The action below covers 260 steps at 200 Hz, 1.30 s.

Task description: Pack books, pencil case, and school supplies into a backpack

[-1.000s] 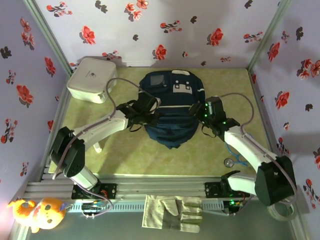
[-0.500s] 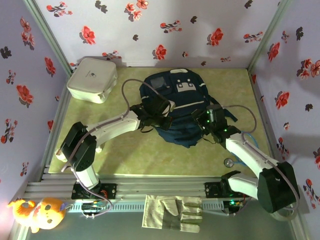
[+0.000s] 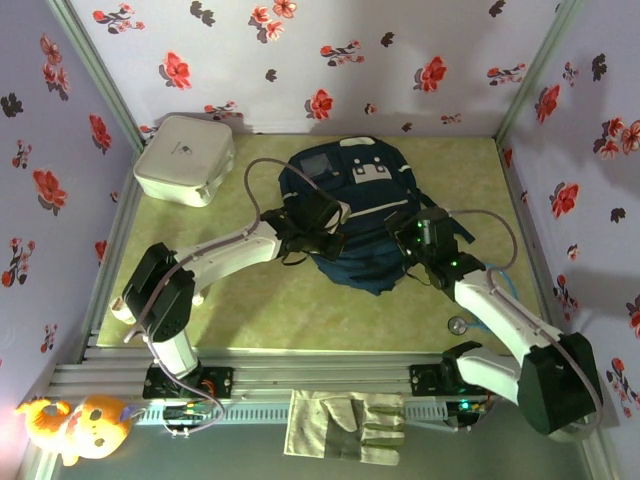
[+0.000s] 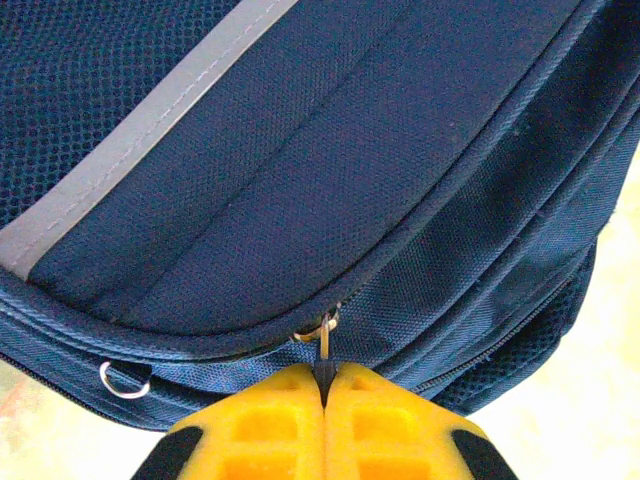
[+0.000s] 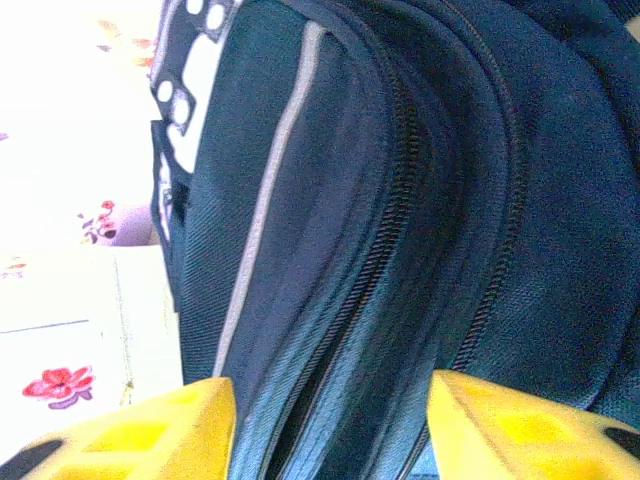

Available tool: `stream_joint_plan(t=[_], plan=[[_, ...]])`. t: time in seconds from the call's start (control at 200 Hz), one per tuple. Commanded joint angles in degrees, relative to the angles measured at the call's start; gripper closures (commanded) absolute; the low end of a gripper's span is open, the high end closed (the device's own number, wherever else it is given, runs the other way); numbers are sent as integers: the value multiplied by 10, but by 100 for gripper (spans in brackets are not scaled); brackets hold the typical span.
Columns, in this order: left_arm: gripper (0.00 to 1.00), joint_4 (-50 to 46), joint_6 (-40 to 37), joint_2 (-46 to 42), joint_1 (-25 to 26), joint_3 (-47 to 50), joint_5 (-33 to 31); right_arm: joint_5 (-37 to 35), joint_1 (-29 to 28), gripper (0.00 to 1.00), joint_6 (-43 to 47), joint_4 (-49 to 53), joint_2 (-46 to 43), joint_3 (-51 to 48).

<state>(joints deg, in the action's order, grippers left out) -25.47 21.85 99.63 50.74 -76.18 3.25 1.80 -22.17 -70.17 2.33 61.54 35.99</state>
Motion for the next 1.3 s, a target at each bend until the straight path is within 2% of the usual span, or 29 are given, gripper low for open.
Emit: stream_joint_plan(t=[0.0,0.235,0.43,0.495,0.655,0.785,1.005,1.295], plan=[[100,15,-17,8,3,-26,3,-25,-4,43,-6,-14,-18,-3],[100,10,-18,6,2,-26,1,13,-4,45,-10,-36,23,18],[100,8,-27,4,3,-25,1,27,-4,52,-14,-57,79,38],[100,11,-37,-1,3,-19,1,27,-4,57,-7,-62,100,49],[100,0,-77,-21,2,-2,-25,3,-3,80,36,-32,144,86],[100,-18,-114,-51,-4,27,-63,-25,-1,89,50,-21,145,84],[100,-19,-118,-76,-48,59,-83,-39,1,91,67,-16,131,77],[100,0,-125,-8,-104,-17,-84,18,-9,91,59,-63,148,72]])
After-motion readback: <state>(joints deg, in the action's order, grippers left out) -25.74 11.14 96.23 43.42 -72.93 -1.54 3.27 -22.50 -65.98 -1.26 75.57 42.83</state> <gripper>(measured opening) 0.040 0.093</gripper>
